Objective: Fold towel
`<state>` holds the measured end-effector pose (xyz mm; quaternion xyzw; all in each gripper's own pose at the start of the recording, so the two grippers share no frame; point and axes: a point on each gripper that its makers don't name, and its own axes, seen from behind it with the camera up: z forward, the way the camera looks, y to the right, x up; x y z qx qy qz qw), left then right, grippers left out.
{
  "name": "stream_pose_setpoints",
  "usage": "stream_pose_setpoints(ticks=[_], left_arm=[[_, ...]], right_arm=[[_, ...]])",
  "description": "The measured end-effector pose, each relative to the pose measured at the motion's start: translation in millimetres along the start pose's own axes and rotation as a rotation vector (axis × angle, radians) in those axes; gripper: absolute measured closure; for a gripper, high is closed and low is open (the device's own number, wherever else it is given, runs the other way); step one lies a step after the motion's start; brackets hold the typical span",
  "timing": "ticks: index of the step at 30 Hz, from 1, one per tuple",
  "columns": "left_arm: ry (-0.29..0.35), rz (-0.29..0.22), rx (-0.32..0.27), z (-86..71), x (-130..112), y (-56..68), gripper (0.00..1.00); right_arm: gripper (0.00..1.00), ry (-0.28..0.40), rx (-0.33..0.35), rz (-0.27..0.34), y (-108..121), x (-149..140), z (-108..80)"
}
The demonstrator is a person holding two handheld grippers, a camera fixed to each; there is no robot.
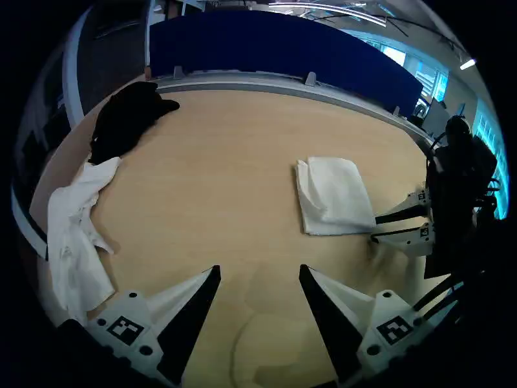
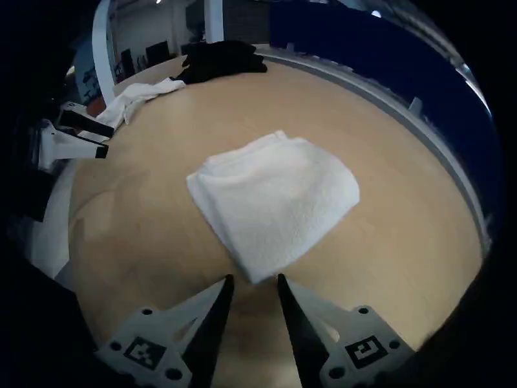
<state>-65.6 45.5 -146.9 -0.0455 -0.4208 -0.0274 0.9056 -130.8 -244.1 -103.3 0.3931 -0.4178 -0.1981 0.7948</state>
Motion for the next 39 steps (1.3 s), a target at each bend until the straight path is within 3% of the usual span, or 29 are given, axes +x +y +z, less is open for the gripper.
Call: stream_pose_setpoints(ticks=[11,14,26,39], left_arm=[[-0.001,0.006,-0.002,-2.6,-1,1.3,0.1],[0.0,0.007,-0.001,-3.1,-1,0.9,0.1],[0.002,0.017,-0.003,-6.2,1,1.5,0.1],[0.036,0.027,-0.008,-9.4,17,2.4,0.1]], right_arm=[[0.89,0.015,-0.004,0.043,4,3,3.0],[0.96,0.018,-0.008,0.05,6,3,3.6],[0.97,0.073,-0.029,0.032,15,28,-9.9],[0.97,0.256,-0.09,-0.075,32,128,-68.0]])
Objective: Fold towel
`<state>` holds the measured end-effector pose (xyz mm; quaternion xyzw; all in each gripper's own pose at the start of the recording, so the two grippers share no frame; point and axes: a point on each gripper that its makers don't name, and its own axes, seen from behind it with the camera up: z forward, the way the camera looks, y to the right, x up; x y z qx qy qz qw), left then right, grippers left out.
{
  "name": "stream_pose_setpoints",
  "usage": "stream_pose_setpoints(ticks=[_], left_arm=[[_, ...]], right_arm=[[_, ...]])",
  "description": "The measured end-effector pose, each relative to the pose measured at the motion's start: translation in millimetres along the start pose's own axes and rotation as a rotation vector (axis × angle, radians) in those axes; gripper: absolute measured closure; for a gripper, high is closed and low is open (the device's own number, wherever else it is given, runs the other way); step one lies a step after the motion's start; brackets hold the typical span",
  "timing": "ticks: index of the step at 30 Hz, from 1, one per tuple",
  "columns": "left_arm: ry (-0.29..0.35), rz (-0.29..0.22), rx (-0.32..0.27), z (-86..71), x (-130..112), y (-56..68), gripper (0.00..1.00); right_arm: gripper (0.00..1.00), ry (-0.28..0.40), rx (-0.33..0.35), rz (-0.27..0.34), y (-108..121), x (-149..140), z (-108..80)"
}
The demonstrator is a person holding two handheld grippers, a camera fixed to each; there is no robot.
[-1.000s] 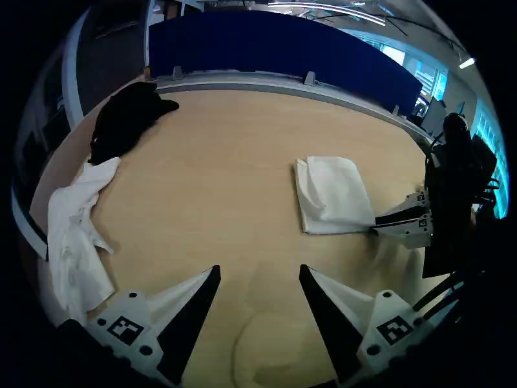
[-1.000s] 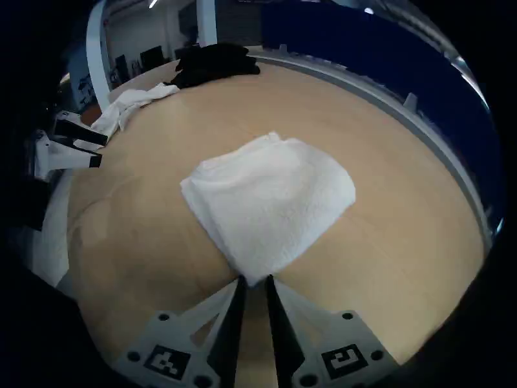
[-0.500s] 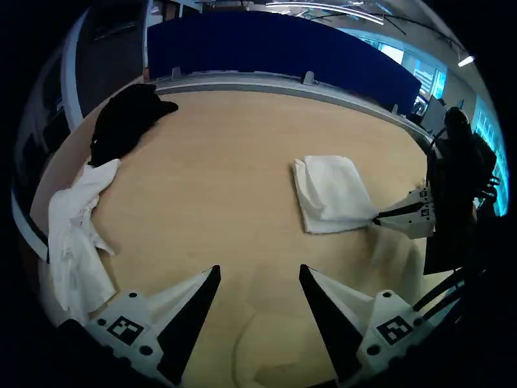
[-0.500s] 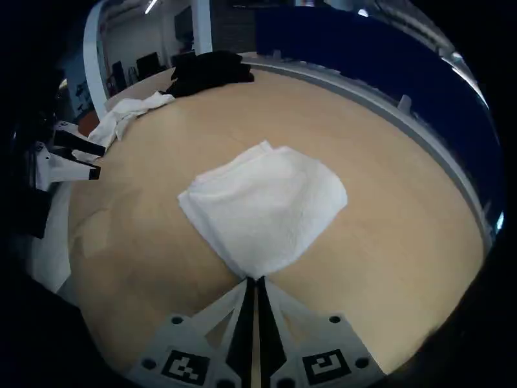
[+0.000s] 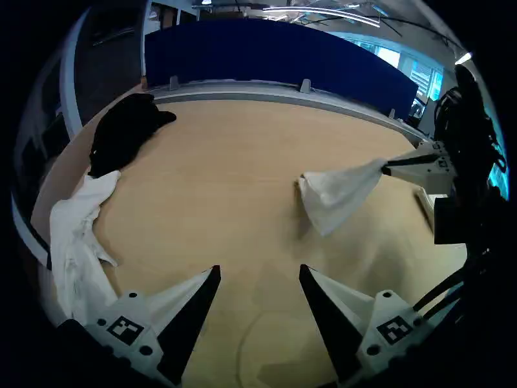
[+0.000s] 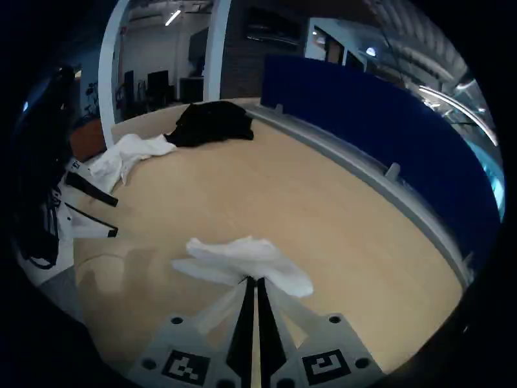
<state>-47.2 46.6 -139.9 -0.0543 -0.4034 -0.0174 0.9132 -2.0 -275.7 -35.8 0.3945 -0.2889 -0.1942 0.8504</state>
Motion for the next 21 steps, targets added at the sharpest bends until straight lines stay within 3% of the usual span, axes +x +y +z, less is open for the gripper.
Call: stream_pose_setpoints(ticks=[9,21], left_arm=[[0.019,0.011,-0.005,1.3,12,1.9,0.1],[0.029,0.033,-0.024,3.8,24,12.3,0.1]], right_arm=[[0.97,0.097,-0.025,-0.019,14,58,-29.2],[0.97,0.114,-0.097,0.006,48,65,-56.6]])
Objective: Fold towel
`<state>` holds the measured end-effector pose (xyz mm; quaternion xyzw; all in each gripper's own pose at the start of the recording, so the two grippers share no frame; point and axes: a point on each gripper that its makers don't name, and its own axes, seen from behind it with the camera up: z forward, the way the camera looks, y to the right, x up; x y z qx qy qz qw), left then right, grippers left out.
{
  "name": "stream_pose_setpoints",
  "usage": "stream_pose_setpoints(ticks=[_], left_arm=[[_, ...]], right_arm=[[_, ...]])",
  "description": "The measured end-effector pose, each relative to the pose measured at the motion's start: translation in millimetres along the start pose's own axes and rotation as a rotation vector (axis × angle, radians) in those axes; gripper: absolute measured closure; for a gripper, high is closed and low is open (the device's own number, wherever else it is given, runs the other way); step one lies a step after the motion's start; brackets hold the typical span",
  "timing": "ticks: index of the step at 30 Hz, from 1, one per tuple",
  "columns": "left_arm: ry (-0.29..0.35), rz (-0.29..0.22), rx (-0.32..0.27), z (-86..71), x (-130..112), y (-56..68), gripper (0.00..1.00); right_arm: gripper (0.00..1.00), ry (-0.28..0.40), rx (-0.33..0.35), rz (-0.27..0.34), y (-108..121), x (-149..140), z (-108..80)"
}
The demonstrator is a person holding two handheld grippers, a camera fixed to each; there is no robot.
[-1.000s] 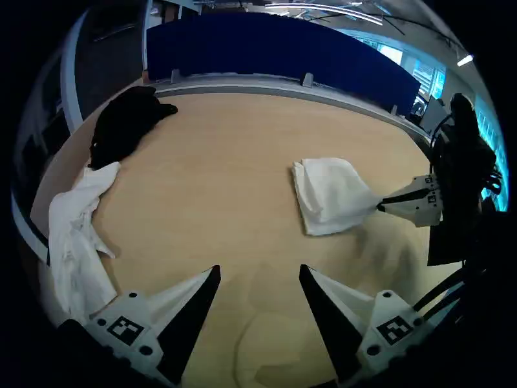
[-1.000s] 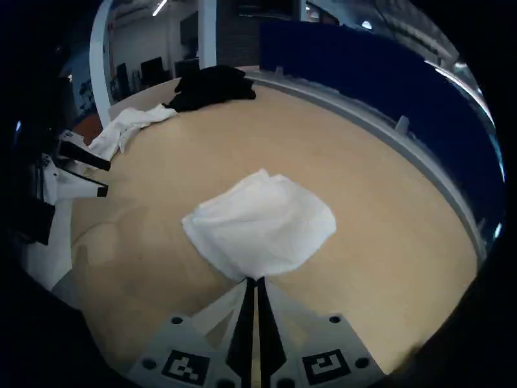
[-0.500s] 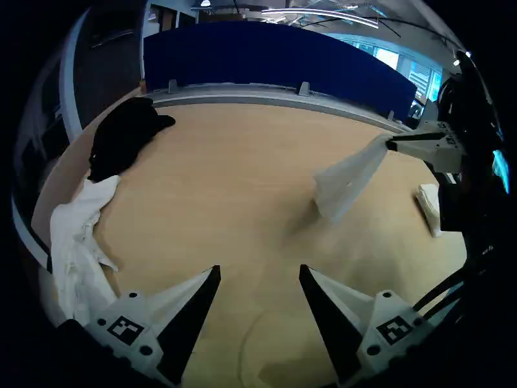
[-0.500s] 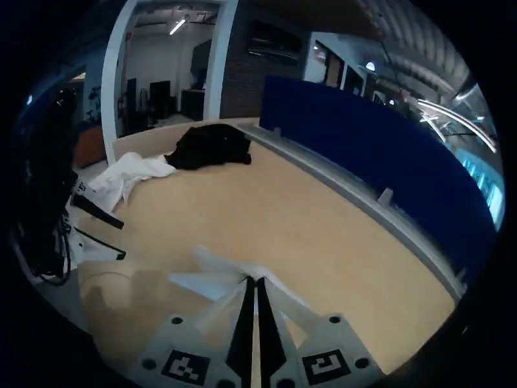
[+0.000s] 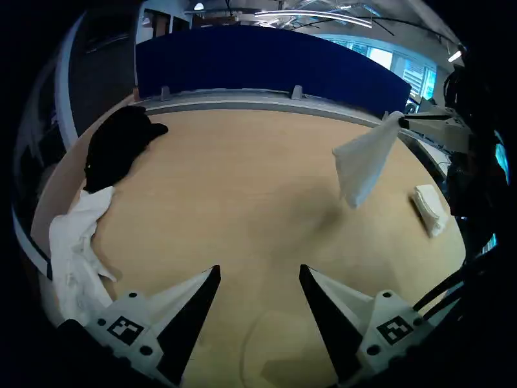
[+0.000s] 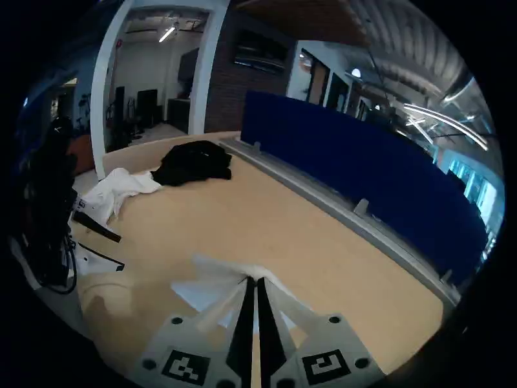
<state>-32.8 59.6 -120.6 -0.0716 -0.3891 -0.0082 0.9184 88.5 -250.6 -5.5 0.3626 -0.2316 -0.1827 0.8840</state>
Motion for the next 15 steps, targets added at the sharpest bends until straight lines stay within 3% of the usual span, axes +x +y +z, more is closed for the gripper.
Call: stream_pose_setpoints(ticks=[15], left_arm=[[-0.002,0.026,-0.012,4.5,7,6.2,0.1]], right_arm=[[0.97,-0.022,-0.1,0.051,71,-24,-30.8]])
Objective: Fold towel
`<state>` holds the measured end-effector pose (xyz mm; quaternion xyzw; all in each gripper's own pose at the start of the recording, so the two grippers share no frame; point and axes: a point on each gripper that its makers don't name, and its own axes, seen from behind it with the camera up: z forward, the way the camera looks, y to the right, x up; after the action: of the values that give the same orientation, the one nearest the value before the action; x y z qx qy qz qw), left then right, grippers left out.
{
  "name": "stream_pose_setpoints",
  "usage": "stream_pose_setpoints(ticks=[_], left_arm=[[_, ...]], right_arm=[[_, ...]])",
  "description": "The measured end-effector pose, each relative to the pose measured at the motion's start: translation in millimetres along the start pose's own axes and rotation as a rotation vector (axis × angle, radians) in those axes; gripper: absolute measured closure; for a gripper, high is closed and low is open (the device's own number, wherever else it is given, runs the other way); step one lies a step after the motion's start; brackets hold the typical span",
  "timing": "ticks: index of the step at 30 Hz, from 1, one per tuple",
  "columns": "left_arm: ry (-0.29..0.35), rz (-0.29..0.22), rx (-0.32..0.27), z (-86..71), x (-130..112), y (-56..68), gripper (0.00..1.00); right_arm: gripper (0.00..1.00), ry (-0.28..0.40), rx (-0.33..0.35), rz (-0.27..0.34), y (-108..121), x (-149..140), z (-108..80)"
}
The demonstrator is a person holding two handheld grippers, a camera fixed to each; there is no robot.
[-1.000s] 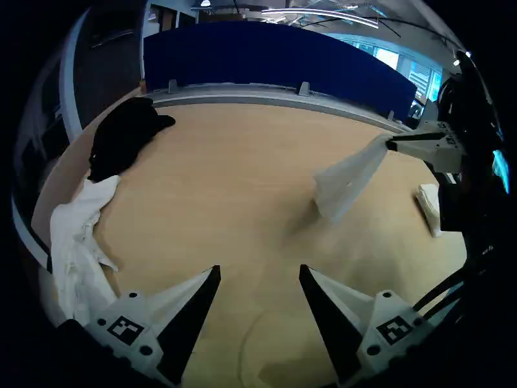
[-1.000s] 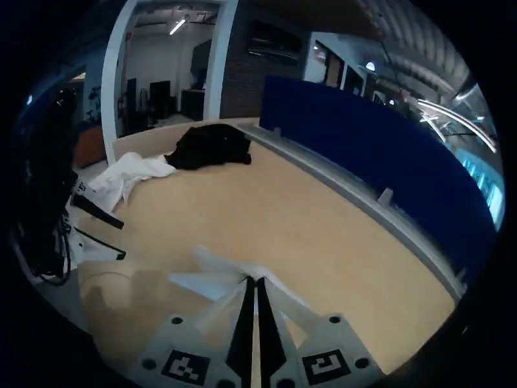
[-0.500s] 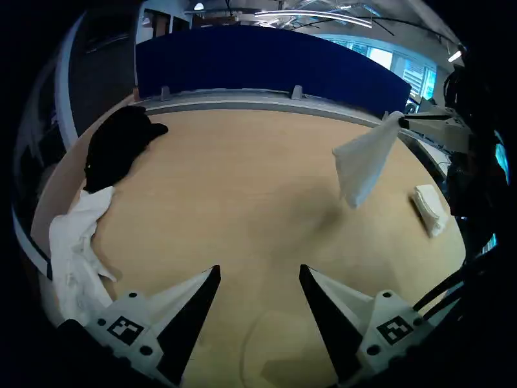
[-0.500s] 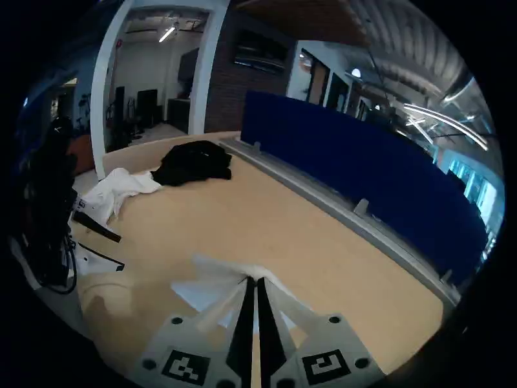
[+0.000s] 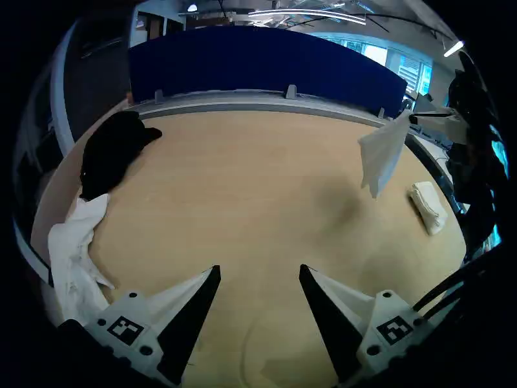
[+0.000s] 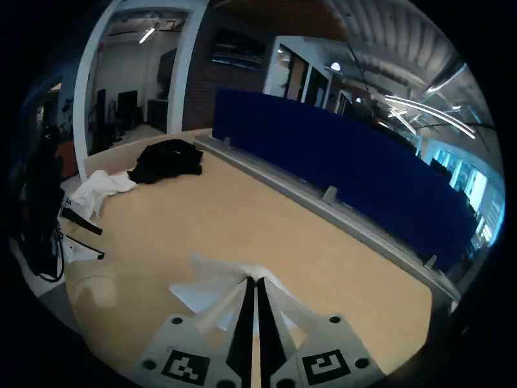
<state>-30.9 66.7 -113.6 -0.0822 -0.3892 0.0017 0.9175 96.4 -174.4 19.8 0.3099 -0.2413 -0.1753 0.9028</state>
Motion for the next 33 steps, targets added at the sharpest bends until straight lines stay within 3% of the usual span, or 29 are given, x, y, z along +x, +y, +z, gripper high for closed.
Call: stream_pose_setpoints(ticks=[20,33], left_arm=[[-0.017,0.036,-0.003,3.9,-4,-2.0,0.1],[-0.024,0.061,-0.008,7.7,-3,2.9,0.1]], right_arm=[[0.97,-0.078,-0.142,0.024,108,-53,-52.3],[0.97,-0.14,-0.212,0.027,160,-89,-78.1]])
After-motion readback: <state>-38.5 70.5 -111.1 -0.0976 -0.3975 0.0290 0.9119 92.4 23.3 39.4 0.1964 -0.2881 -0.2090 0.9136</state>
